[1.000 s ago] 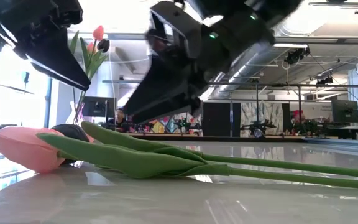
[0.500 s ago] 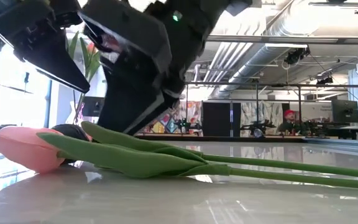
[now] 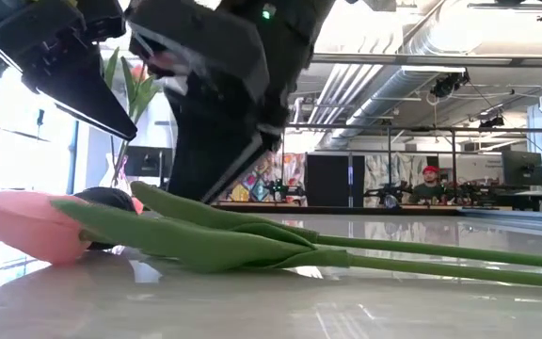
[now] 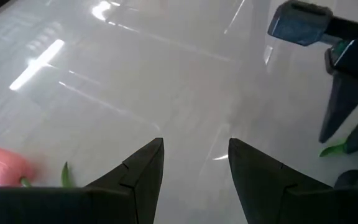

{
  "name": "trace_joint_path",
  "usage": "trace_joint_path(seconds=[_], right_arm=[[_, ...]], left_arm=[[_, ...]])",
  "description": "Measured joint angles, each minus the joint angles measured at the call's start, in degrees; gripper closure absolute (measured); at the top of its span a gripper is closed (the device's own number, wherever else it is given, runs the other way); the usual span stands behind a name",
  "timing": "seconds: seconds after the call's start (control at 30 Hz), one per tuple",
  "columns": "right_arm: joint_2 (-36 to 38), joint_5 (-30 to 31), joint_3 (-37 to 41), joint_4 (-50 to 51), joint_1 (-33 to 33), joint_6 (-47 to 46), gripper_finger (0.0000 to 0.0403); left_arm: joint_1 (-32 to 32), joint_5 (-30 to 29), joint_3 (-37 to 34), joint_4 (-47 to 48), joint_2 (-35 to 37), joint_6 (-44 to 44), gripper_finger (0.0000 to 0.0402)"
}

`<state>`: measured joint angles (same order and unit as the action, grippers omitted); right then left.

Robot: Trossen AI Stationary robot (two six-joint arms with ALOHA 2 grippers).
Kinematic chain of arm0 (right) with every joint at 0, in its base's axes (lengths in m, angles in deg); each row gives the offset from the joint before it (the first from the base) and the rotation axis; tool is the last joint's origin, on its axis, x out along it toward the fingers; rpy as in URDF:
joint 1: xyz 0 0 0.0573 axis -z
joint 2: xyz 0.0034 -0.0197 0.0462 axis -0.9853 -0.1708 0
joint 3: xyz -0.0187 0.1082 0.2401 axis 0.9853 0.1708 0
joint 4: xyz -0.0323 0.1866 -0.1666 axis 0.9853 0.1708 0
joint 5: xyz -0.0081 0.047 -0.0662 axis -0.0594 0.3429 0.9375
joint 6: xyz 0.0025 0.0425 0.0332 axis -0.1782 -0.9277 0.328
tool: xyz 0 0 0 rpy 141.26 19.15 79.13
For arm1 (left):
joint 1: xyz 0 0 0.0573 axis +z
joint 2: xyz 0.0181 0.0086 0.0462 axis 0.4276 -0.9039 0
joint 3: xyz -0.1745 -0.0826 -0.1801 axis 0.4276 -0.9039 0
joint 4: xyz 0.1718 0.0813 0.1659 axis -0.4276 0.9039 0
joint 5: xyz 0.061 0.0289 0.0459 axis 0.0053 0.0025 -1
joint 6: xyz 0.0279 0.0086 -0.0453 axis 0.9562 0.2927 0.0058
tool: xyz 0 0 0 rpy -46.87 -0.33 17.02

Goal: Sort flowers into vase by color
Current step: Put the black flower into the blue glass vase

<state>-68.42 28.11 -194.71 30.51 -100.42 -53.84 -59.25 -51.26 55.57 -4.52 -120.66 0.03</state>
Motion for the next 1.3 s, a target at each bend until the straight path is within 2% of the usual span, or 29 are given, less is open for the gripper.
trace_joint_path(seconds=[0.13,0.33,0.7,0.83,1.03,1.13,1.3], right_arm=[[0.11,-2.04,0.1,-1.26,0.0,0.16,0.0322],[0.11,-8.43,0.13,-2.8,0.11,0.13,0.0294],[-2.87,-7.67,0.11,-6.68,-0.02,0.11,0.0277],[-2.73,-7.52,0.11,-6.58,0.07,0.16,0.0296],[-2.62,-7.17,0.11,-6.2,0.41,-0.15,0.0391],[-2.63,-5.55,-1.01,-5.57,0.5,-1.35,0.0385],[-2.56,-1.99,-5.19,-3.29,0.5,1.72,0.0386]], left_arm=[[0.0,-1.14,0.0,-0.14,0.0,-1.2,0.0234],[0.02,-1.3,0.0,-0.12,0.0,-1.49,0.0234],[0.04,-1.34,0.0,-0.08,0.0,-1.56,0.0234],[0.04,-1.38,0.0,-0.01,0.0,-1.47,0.0234],[0.04,-2.75,0.0,0.12,0.0,-1.47,0.0234],[0.04,-2.99,0.0,0.12,0.0,-1.21,0.0234],[-0.28,-8.46,0.0,1.85,1.33,-3.29,0.0234]])
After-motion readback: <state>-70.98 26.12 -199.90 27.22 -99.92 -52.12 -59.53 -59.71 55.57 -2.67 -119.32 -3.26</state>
